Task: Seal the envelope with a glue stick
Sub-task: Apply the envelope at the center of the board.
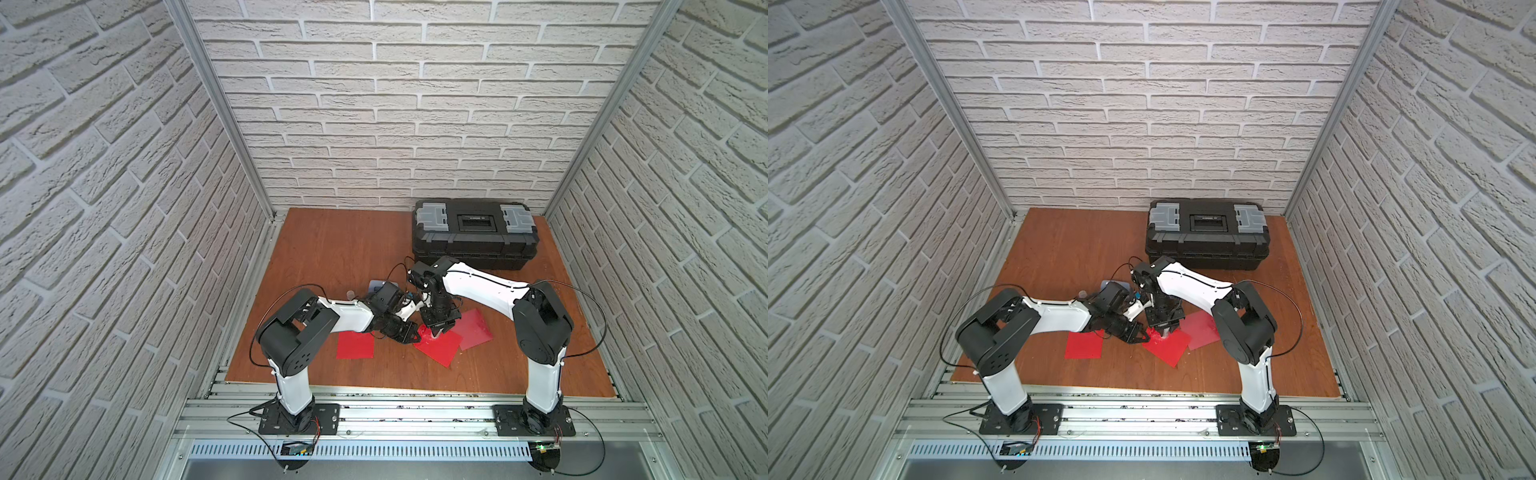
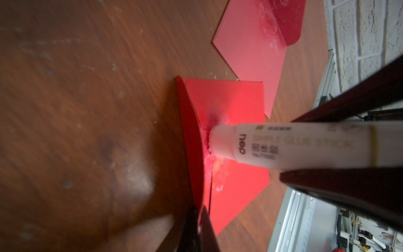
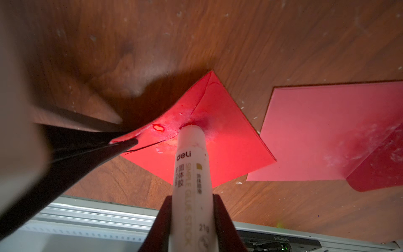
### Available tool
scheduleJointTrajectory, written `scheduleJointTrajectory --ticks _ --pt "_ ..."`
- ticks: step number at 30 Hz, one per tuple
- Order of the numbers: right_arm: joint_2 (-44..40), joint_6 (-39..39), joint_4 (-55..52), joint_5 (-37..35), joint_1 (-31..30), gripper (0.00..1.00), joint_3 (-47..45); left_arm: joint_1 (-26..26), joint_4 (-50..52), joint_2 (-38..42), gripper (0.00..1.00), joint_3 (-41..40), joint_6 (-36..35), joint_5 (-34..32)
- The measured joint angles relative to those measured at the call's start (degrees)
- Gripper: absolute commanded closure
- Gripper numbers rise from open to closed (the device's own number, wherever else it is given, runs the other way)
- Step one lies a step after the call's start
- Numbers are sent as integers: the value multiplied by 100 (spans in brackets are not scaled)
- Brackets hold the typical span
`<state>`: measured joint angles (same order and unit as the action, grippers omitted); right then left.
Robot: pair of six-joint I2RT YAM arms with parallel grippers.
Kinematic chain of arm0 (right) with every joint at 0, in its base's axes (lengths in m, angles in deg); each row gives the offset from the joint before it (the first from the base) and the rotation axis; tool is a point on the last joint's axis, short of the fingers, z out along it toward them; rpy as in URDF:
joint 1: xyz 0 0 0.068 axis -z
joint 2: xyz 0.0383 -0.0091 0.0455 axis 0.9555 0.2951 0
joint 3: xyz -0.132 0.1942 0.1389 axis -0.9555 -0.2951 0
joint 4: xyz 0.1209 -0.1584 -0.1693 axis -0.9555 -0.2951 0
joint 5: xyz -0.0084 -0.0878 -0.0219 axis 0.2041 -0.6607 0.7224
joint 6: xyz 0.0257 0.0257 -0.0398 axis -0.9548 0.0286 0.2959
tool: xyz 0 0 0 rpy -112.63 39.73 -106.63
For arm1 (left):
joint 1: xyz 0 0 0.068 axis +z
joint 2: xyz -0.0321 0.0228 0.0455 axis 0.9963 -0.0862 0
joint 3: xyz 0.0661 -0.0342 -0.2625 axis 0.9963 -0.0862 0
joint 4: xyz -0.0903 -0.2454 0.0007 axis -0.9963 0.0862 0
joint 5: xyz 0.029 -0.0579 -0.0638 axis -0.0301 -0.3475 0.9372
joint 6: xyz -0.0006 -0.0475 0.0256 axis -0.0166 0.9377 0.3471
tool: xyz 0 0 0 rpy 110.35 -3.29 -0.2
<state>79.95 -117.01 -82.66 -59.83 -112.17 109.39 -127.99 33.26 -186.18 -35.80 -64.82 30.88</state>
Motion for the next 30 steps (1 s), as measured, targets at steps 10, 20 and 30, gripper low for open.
scheduleJointTrajectory --ticks 10,20,30 --pt "-44 -101 168 627 63 98 -173 7 44 -7 100 0 4 7" --pt "-87 -149 144 -20 -83 98 -168 4 35 -7 100 0 -2 7" --pt "-229 -251 297 -4 9 98 -302 2 24 -11 100 0 0 7"
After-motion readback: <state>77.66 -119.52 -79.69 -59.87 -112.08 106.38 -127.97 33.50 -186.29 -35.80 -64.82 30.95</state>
